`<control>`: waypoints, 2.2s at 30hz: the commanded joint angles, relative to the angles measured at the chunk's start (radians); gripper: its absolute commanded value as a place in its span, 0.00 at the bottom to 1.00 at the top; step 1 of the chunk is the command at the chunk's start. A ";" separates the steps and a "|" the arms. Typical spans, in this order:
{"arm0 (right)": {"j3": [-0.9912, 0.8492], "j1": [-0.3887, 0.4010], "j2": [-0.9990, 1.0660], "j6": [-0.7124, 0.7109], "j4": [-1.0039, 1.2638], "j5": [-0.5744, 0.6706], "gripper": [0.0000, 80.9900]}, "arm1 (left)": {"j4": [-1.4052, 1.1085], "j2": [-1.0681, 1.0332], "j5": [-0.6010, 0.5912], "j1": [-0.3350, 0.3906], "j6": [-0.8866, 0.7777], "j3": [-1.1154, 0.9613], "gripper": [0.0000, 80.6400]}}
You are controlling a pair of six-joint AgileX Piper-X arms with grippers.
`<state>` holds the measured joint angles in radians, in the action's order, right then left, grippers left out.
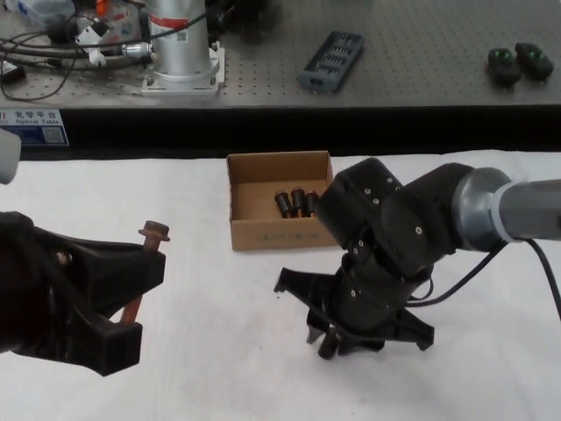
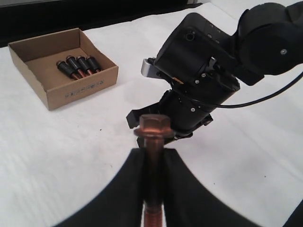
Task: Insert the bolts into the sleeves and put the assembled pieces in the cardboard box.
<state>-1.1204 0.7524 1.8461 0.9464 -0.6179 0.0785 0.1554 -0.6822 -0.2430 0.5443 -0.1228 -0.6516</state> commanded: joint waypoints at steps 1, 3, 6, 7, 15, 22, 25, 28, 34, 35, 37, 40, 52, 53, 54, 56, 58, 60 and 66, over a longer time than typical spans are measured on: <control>-0.011 -0.014 0.008 0.004 0.002 -0.008 0.37 | 0.007 0.010 -0.009 0.000 -0.012 -0.002 0.01; -0.011 -0.022 0.008 0.002 0.002 -0.009 0.34 | 0.017 0.010 -0.009 0.000 -0.012 -0.002 0.01; -0.011 -0.031 0.008 -0.005 0.002 -0.009 0.29 | 0.024 0.010 -0.009 0.000 -0.012 -0.002 0.01; -0.011 -0.031 0.008 -0.005 0.002 -0.009 0.29 | 0.024 0.010 -0.009 0.000 -0.012 -0.002 0.01; -0.011 -0.029 0.045 -0.005 0.018 0.039 0.29 | 0.025 0.010 -0.009 0.000 -0.012 -0.002 0.01; -0.011 -0.017 0.054 -0.003 0.017 0.040 0.29 | 0.025 0.010 -0.009 0.000 -0.012 -0.002 0.01; -0.011 -0.017 0.054 -0.003 0.017 0.040 0.27 | 0.025 0.010 -0.009 0.000 -0.012 -0.002 0.01; -0.011 -0.017 0.054 -0.003 0.016 0.040 0.18 | 0.025 0.010 -0.009 0.000 -0.012 -0.002 0.01; -0.011 -0.017 0.054 -0.019 0.021 0.045 0.05 | 0.025 0.010 -0.009 0.000 -0.012 -0.002 0.01; -0.011 -0.017 0.054 -0.029 0.025 0.045 0.05 | 0.025 0.010 -0.009 0.000 -0.012 -0.002 0.01; -0.011 -0.017 0.050 -0.056 0.043 0.049 0.05 | 0.025 0.010 -0.009 0.000 -0.012 -0.002 0.01; -0.011 -0.017 0.030 -0.162 0.051 0.034 0.05 | 0.025 0.010 -0.009 0.000 -0.012 -0.002 0.01; 0.181 -0.004 -0.341 -0.706 0.136 -0.124 0.05 | -0.013 -0.017 -0.109 0.000 0.036 -0.002 0.01; 0.227 -0.004 -0.384 -0.706 0.156 -0.116 0.05 | -0.042 -0.032 -0.152 0.000 0.041 -0.002 0.01; 0.275 -0.004 -0.440 -0.706 0.183 -0.101 0.05 | -0.075 -0.049 -0.185 0.000 0.041 -0.002 0.01; 0.365 -0.004 -0.548 -0.728 0.234 -0.072 0.05 | -0.149 -0.088 -0.219 0.000 0.041 -0.002 0.01; 0.458 -0.004 -0.678 -0.770 0.283 -0.022 0.05 | -0.206 -0.127 -0.235 0.000 0.039 -0.002 0.01; 0.532 -0.004 -0.799 -0.812 0.319 0.031 0.05 | -0.254 -0.172 -0.280 0.000 0.031 -0.002 0.01; 0.689 -0.004 -1.161 -0.854 0.342 0.171 0.05 | -0.445 -0.319 -0.456 0.004 0.021 -0.002 0.01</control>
<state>-0.4429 0.7458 0.7123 0.1169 -0.2919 0.1910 -0.1051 -0.8995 -0.5750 0.5443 -0.1004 -0.6497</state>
